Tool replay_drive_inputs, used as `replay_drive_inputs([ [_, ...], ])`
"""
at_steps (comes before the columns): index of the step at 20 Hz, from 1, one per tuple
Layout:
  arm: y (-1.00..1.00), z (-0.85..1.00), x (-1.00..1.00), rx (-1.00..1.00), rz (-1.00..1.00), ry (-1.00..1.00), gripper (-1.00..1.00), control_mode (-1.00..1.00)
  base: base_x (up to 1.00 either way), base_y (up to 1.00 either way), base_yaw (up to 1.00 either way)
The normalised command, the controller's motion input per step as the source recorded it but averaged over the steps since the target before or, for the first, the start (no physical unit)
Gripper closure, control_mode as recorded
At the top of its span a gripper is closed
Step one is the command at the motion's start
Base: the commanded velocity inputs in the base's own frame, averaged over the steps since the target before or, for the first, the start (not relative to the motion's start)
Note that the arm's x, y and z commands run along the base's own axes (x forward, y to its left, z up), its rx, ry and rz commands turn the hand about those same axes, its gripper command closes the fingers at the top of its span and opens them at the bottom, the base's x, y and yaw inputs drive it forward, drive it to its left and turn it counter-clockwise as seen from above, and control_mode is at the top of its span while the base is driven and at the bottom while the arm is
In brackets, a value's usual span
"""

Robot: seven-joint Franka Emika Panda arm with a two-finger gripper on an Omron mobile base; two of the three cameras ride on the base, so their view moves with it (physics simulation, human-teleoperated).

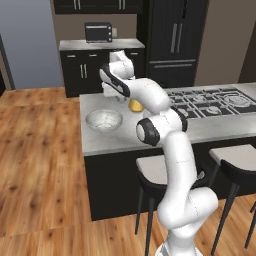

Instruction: There are two ice cubes in the ice bowl. Place both ice cubes in the glass cup.

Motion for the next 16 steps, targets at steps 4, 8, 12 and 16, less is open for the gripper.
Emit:
replay_drive_inputs([
  [4, -1.0, 0.1, -1.0, 0.2, 0.0, -0.12, 1.0, -1.0, 0.0, 0.0, 0.0],
  [8, -1.0, -0.04, -1.0, 0.13, 0.0, -0.24, 1.0, -1.0, 0.0, 0.0, 0.0],
  [12, -0.91, 0.25, -0.78, 0.1, 0.0, -0.28, 1.0, -1.0, 0.0, 0.0, 0.0],
  [16, -0.7, 0.12, -0.09, 0.0, 0.0, -0.11, 1.0, -1.0, 0.0, 0.0, 0.0],
])
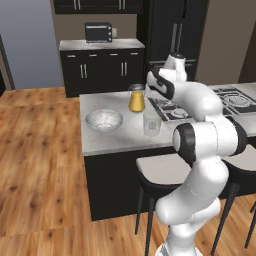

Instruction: There are two ice cubes in the ice bowl. Place both ice cubes in the glass cup.

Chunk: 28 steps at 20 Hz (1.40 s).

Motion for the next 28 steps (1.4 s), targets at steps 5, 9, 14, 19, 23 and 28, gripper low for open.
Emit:
replay_drive_inputs([
  [5, -0.3, 0.03, 0.26, 0.0, 0.0, 0.0, 1.0, -1.0, 0.0, 0.0, 0.0],
  [9, 0.04, 0.1, 0.52, 0.0, 0.0, 0.0, 1.0, -1.0, 0.0, 0.0, 0.0],
  [14, 0.02, -0.02, 0.37, -0.01, 0.0, 0.06, 1.0, -1.0, 0.0, 0.0, 0.0],
  [19, -0.01, -0.15, 0.16, -0.06, 0.0, 0.0, 1.0, -1.0, 0.0, 0.0, 0.0],
  [23, 0.0, -0.25, 0.15, -0.02, 0.0, 0.0, 1.0, -1.0, 0.0, 0.0, 0.0],
  [28, 0.0, -0.35, 0.19, 0.0, 0.0, 0.0, 1.0, -1.0, 0.0, 0.0, 0.0],
])
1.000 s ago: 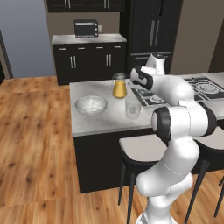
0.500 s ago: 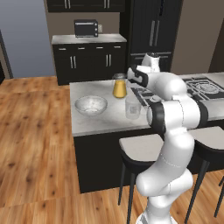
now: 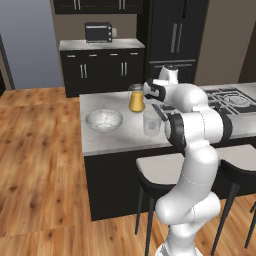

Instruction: There are two ice cubes in the ice bowl. Place both ice cubes in the glass cup.

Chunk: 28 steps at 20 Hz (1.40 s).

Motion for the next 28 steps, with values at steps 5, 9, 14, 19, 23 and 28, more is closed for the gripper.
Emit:
replay_drive_inputs([
  [5, 0.0, -0.28, 0.31, 0.0, 0.0, 0.0, 1.0, -1.0, 0.0, 0.0, 0.0],
  [9, -0.02, -0.24, 0.28, -0.01, 0.0, 0.0, 1.0, -1.0, 0.0, 0.0, 0.0],
  [14, -0.1, -0.16, 0.32, 0.0, 0.0, 0.0, 1.0, -1.0, 0.0, 0.0, 0.0],
  [19, -0.01, -0.04, 0.34, 0.0, 0.0, 0.0, 1.0, -1.0, 0.0, 0.0, 0.0],
  [23, 0.0, -0.13, 0.25, 0.0, 0.0, 0.0, -1.0, -1.0, 0.0, 0.0, 0.0],
  [28, -0.02, -0.03, 0.1, 0.0, 0.0, 0.0, -1.0, -1.0, 0.0, 0.0, 0.0],
])
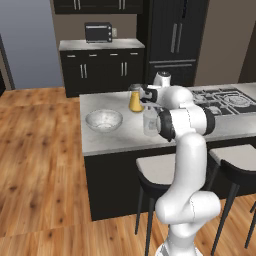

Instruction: There are two ice cubes in the ice bowl. Place both ice cubes in the glass cup.

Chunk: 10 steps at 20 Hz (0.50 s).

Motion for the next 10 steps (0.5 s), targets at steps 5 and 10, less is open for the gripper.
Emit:
replay_drive_inputs([
  [5, 0.0, 0.08, -0.16, 0.0, 0.0, -0.06, -1.0, -1.0, 0.0, 0.0, 0.0],
  [10, 0.0, -0.08, -1.0, 0.0, 0.0, -0.18, -1.0, -1.0, 0.0, 0.0, 0.0],
])
